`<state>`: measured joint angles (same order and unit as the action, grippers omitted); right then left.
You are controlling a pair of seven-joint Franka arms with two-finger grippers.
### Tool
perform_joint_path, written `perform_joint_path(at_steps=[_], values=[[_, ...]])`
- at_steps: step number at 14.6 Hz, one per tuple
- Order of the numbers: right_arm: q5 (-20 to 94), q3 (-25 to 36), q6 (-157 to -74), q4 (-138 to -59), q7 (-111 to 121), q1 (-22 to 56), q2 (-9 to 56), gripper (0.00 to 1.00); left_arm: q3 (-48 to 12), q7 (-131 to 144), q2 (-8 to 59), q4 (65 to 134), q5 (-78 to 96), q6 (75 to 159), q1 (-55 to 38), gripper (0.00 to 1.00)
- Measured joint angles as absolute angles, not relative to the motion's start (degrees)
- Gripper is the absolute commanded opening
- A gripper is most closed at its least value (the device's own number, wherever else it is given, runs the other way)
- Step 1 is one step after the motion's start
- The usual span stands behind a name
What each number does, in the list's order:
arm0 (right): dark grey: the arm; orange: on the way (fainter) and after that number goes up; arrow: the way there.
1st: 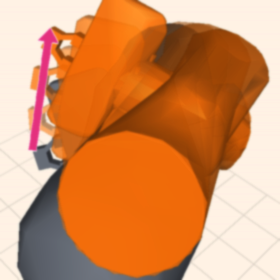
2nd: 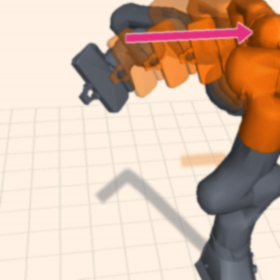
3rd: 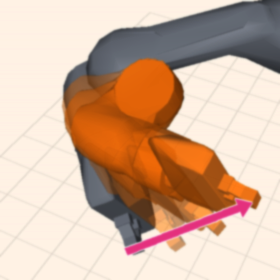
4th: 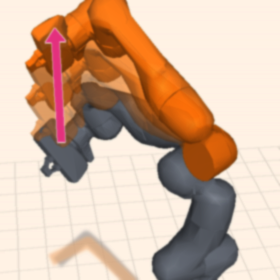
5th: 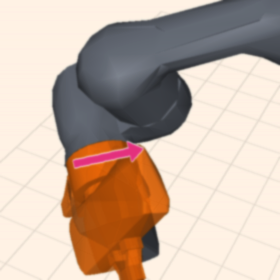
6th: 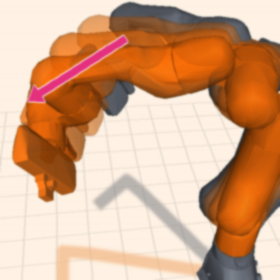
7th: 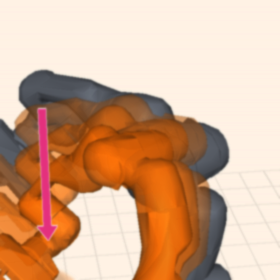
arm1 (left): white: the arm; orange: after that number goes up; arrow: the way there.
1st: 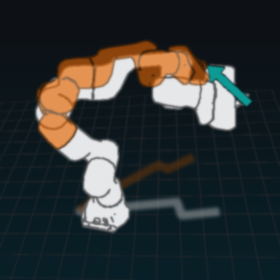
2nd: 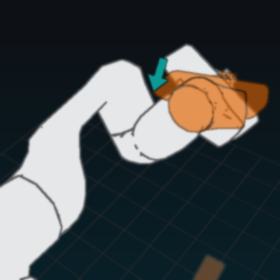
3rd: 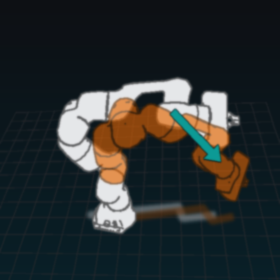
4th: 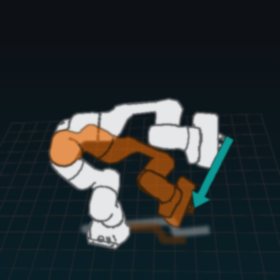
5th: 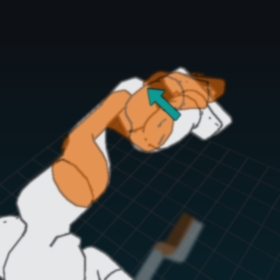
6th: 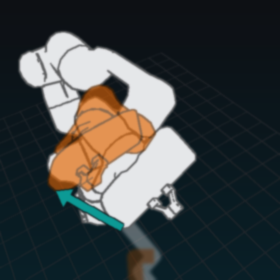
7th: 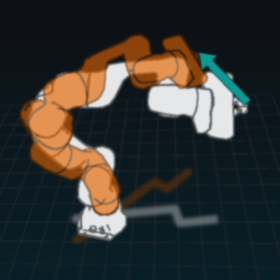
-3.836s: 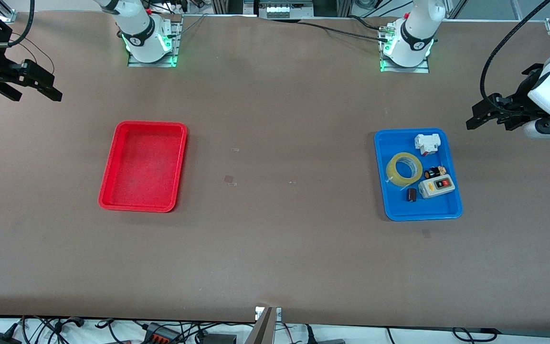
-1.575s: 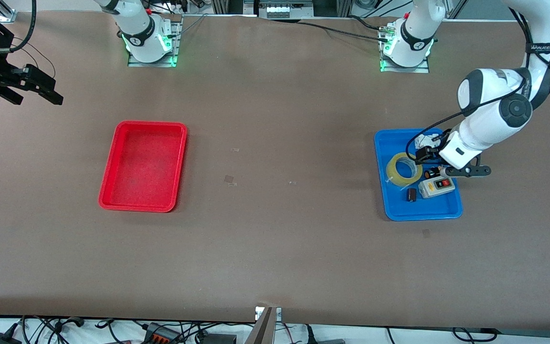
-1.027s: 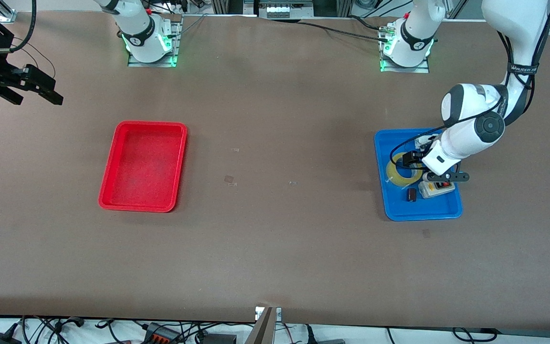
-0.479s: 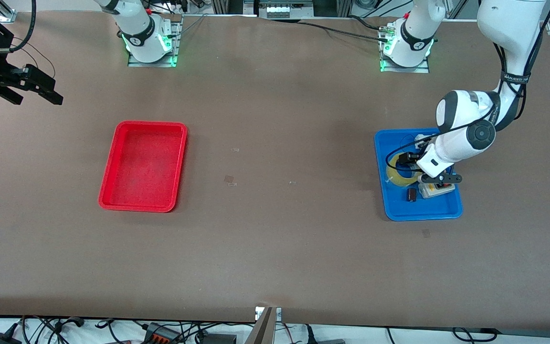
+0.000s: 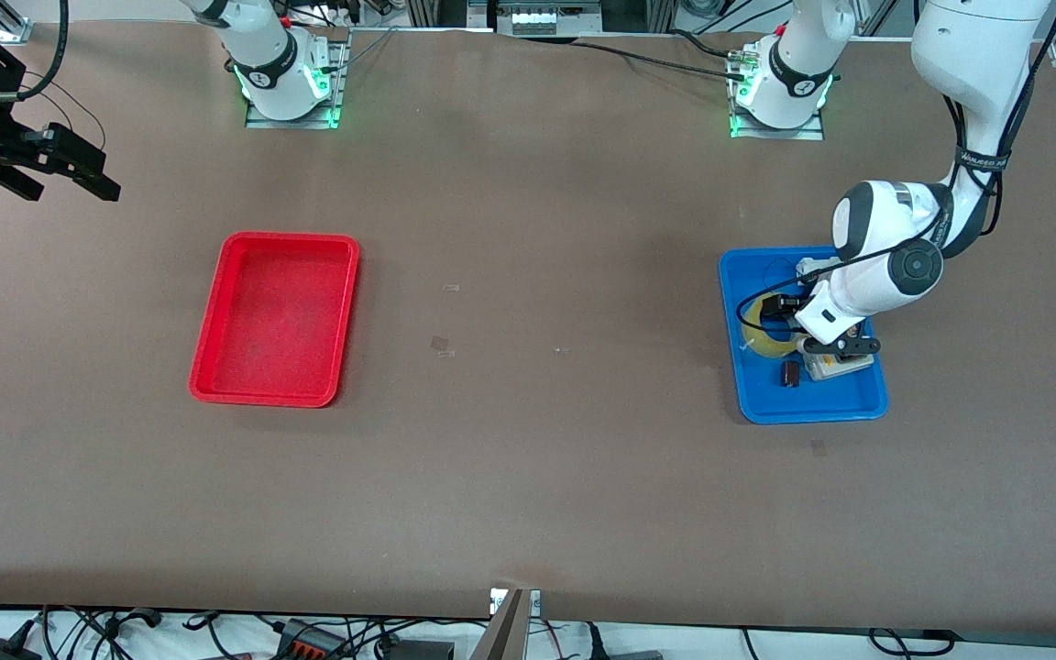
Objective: Place and move tape with both arms
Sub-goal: 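Lower the left gripper and grasp the yellow tape roll, then lift the tape roll and carry it toward the table middle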
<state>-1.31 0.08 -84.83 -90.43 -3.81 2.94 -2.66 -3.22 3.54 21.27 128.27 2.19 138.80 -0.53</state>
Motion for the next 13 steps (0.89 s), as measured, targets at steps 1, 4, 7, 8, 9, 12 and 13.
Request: perform_joint_path(at_steps=[1, 4, 7, 8, 9, 12, 13], values=[[-1.3, 0.1, -84.8, -90.4, -3.8, 2.9, -2.7, 0.99, -3.2, 3.5, 21.5, 128.2, 2.2, 138.8, -0.5, 0.58], [-1.3, 0.1, -84.8, -90.4, -3.8, 2.9, -2.7, 0.99, -3.2, 3.5, 21.6, 128.0, 2.2, 138.9, -0.5, 0.21], [-1.3, 0.1, -84.8, -90.4, -3.8, 2.9, -2.7, 0.99, -3.1, 3.5, 21.6, 127.4, 2.2, 138.8, -0.5, 0.13], [-1.3, 0.1, -84.8, -90.4, -3.8, 2.9, -2.7, 0.99, -3.1, 3.5, 21.6, 127.4, 2.2, 138.8, -0.5, 0.13], [-1.3, 0.1, -84.8, -90.4, -3.8, 2.9, -2.7, 0.99, -3.1, 3.5, 21.6, 127.3, 2.2, 138.8, -0.5, 0.13], [-1.3, 0.1, -84.8, -90.4, -3.8, 2.9, -2.7, 0.99, -3.1, 3.5, 20.6, 126.5, 2.2, 137.6, -0.5, 0.13], [-1.3, 0.1, -84.8, -90.4, -3.8, 2.9, -2.7, 0.99, -3.1, 3.5, 19.6, 125.7, 2.2, 135.8, -0.5, 0.13]])
